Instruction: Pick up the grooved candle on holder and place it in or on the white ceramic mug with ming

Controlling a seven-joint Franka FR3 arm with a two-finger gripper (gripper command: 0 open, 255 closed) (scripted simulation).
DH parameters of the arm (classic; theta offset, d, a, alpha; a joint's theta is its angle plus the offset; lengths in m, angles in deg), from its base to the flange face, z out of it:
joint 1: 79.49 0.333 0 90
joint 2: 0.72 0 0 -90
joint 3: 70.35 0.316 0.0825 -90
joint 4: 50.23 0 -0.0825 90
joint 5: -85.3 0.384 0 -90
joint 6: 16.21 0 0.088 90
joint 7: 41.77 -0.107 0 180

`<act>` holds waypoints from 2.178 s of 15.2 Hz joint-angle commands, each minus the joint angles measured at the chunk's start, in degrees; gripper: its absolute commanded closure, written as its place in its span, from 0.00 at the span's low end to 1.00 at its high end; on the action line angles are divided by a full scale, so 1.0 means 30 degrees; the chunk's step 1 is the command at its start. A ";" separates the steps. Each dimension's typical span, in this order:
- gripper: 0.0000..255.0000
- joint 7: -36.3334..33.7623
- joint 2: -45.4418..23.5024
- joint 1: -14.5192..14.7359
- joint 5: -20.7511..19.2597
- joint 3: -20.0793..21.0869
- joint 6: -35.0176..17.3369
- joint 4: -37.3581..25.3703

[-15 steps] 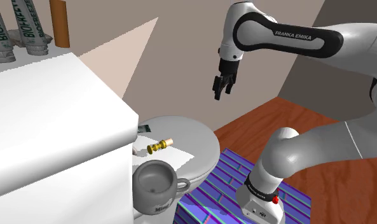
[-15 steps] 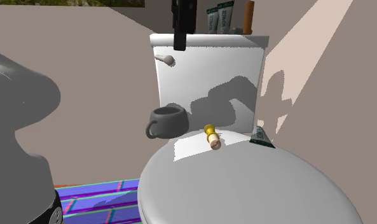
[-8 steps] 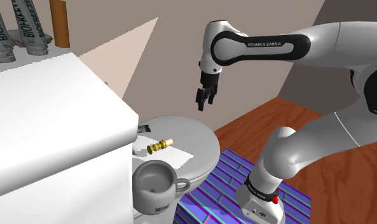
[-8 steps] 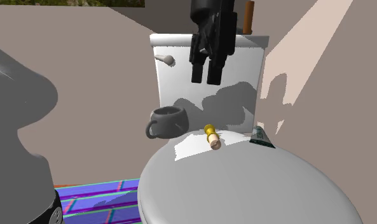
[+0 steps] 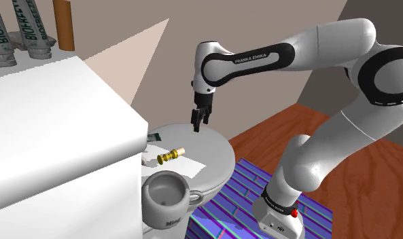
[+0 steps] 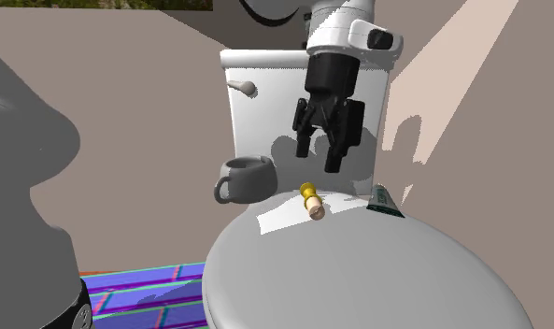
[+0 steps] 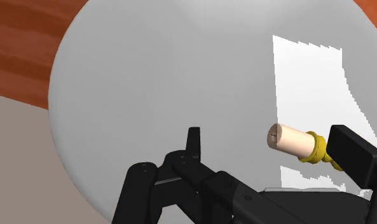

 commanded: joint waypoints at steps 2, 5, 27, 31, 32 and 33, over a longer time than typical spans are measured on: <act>0.00 0.0422 -0.1992 0.0616 0.0684 0.0346 -0.1276 -0.0483; 0.00 0.0992 -0.3828 0.1119 0.1286 0.0653 -0.2325 -0.1035; 1.00 0.1704 -0.6646 0.1759 0.2109 0.1193 -0.5323 -0.0619; 1.00 0.1704 -0.6646 0.1759 0.2109 0.1193 -0.5323 -0.0619; 1.00 0.1704 -0.6646 0.1759 0.2109 0.1193 -0.5323 -0.0619; 1.00 0.1704 -0.6646 0.1759 0.2109 0.1193 -0.5323 -0.0619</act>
